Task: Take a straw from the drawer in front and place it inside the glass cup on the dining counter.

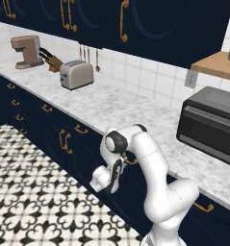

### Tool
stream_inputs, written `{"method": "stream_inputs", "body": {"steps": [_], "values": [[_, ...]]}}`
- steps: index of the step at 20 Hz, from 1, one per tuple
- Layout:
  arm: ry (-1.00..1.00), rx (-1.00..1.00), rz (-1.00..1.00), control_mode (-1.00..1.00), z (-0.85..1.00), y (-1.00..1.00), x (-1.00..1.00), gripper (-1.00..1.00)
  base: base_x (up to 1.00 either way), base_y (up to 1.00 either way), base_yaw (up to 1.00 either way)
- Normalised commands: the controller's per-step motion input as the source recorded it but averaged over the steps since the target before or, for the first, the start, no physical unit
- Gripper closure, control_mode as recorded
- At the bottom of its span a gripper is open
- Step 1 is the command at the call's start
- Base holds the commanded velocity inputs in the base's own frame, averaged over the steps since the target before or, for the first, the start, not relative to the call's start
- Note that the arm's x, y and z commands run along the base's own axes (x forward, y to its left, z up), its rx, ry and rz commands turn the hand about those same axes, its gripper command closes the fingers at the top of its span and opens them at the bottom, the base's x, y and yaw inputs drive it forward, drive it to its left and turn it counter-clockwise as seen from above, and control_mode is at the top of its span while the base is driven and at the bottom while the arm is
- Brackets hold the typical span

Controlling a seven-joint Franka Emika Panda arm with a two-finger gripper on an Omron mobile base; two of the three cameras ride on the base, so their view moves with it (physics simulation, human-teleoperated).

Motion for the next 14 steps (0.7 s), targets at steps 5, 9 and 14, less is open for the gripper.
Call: {"method": "stream_inputs", "body": {"steps": [5,9,14], "values": [[-0.07,0.04,0.00,-1.00,0.00,-0.15,0.09,-1.00,0.00,0.00,0.00],[0.00,0.12,0.00,-1.00,0.01,-0.15,0.26,1.00,0.00,0.00,0.00],[0.00,0.13,0.00,-1.00,0.08,-0.32,0.09,1.00,0.00,0.00,0.00]]}}
